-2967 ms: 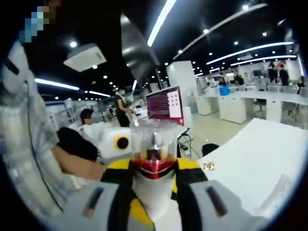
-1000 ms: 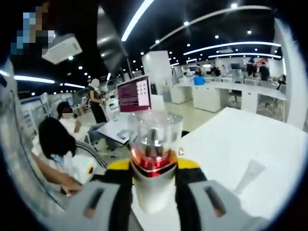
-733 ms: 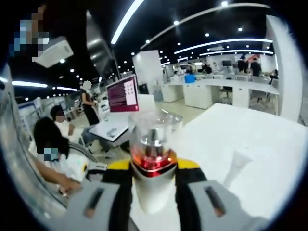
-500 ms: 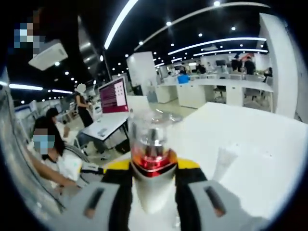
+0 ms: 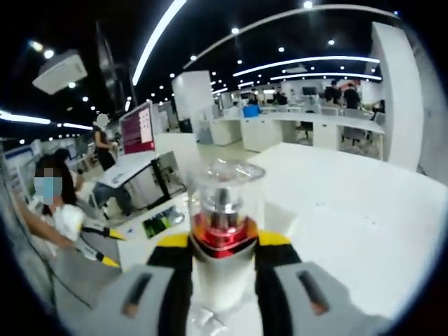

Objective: Arrange the skincare products in the storage area until every visible bottle or jar stands upright without overlapping.

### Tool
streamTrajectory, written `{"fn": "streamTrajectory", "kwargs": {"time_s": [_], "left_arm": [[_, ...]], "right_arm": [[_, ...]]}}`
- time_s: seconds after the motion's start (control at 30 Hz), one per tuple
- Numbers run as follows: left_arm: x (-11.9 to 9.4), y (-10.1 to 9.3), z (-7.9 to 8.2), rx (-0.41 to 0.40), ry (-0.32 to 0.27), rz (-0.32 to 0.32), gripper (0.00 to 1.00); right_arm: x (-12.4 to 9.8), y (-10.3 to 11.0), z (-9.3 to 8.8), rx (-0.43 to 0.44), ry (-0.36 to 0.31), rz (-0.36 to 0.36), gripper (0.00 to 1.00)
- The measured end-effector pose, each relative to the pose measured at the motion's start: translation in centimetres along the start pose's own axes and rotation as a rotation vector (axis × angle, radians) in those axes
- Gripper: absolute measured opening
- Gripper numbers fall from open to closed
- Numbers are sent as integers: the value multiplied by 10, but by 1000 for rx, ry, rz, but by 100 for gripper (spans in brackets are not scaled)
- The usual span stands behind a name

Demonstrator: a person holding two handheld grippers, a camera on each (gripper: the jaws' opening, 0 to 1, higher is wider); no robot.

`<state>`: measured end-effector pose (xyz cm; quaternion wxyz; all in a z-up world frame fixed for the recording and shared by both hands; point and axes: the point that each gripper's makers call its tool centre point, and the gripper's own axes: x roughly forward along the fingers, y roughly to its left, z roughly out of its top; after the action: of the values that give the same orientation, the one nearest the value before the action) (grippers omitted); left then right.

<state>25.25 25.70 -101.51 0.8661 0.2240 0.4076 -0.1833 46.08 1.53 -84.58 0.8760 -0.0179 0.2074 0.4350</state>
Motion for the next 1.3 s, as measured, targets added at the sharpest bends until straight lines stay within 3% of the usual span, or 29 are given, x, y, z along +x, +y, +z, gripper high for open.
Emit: {"fn": "streamTrajectory", "kwargs": {"time_s": [0.2, 0.67, 1.0, 1.3], "left_arm": [[0, 1, -3, -5, 16, 4, 48], [2, 3, -10, -26, 38, -1, 46], [4, 0, -16, -30, 61, -18, 44], [5, 0, -18, -31, 71, -22, 44]], "right_arm": [[4, -20, -7, -4, 13, -30, 31], [27, -71, -46, -14, 46, -118, 31], [44, -90, -80, -78, 84, -116, 30], [55, -103, -83, -116, 64, -101, 30]]}}
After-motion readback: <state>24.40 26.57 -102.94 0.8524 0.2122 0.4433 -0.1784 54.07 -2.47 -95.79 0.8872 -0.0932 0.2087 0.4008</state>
